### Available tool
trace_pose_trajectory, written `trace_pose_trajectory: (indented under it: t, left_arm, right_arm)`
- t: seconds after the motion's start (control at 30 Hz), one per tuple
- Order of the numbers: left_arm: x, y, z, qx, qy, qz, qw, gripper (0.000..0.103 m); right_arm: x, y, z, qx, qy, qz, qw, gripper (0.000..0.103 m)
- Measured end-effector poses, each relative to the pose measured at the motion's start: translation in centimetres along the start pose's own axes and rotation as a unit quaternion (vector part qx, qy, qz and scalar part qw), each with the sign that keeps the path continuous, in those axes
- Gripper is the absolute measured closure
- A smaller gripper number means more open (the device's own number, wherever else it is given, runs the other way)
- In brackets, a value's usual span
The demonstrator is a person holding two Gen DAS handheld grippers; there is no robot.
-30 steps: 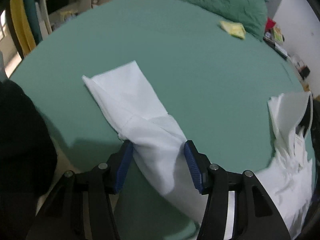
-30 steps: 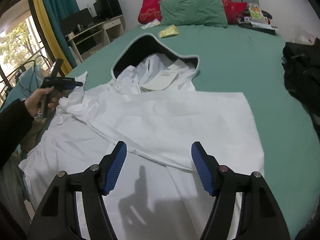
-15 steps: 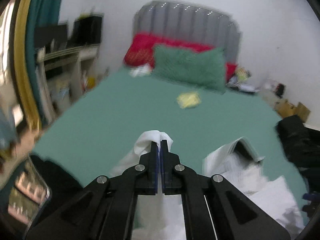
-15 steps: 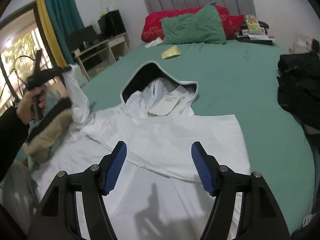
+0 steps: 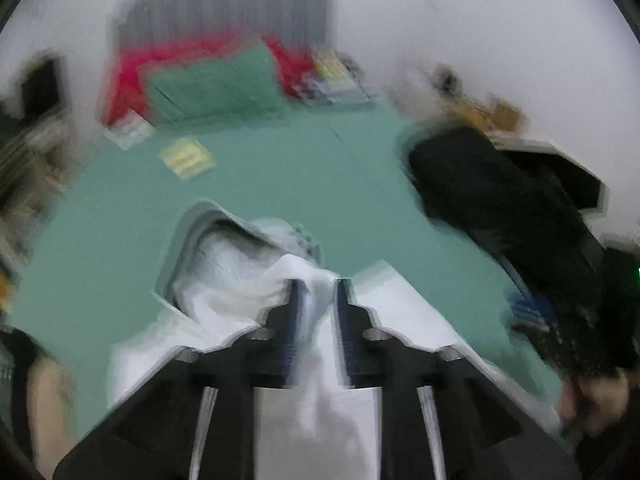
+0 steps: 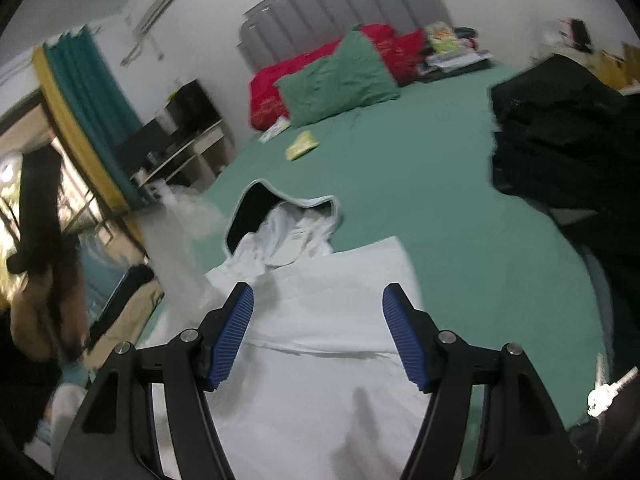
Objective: Fold large clothes
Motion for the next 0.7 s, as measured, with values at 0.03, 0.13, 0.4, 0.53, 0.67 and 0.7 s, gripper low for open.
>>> trace_pose_trajectory:
  t: [0.03, 0.13, 0.4, 0.53, 0.67, 0.7]
  left_arm:
    - [0.9, 0.9, 1.0, -0.007, -0.022, 0.028, 0.9993, 0.047]
    - [2.1, 1.7, 4.9, -0.008, -0.068, 0.060, 0.9958, 0.047]
    - [-0.7, -10.8, 11.3, -0.041, -0.068, -0.048, 0.9957, 0.047]
    - [-0.4, -17.3, 13.2, -0.080, -0.074, -0.079, 0.9909, 0.047]
    - [1.4, -20.7, 14.4, -0.091, -0.063, -0.088, 0.9899, 0.047]
    - [2.0, -21.2, 14.5, -0.095, -0.063, -0.081, 0.9901, 0.047]
  right_arm:
    - [-0.4, 0.7, -0.1, 0.012, 0.002, 0.009, 1.000, 0.035]
    - [-0.9, 2.3, -0.3, 0.033, 0.005, 0.034, 0.999, 0.035]
    - [2.5, 0.8, 1.4, 0.014, -0.036, 0.026, 0.999, 0.035]
    - [7.6, -3.3, 3.6, -0.062, -0.091, 0.032, 0.993, 0.035]
    - [13.8, -6.2, 4.3, -0.105, -0.137, 0.042, 0.984, 0.035]
    - [15.0, -6.6, 3.9, -0.114, -0.139, 0.049, 0.983, 0.035]
Point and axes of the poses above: each gripper's, at about its wrist camera, not at the fingertips, and x roughly the way its jaws point, y to its right, z to its underside, the point moved 3 cm from there along x, roughly the way its jaws point, and after that the axes turned 8 degrees about -z, right-handed, at the moved point
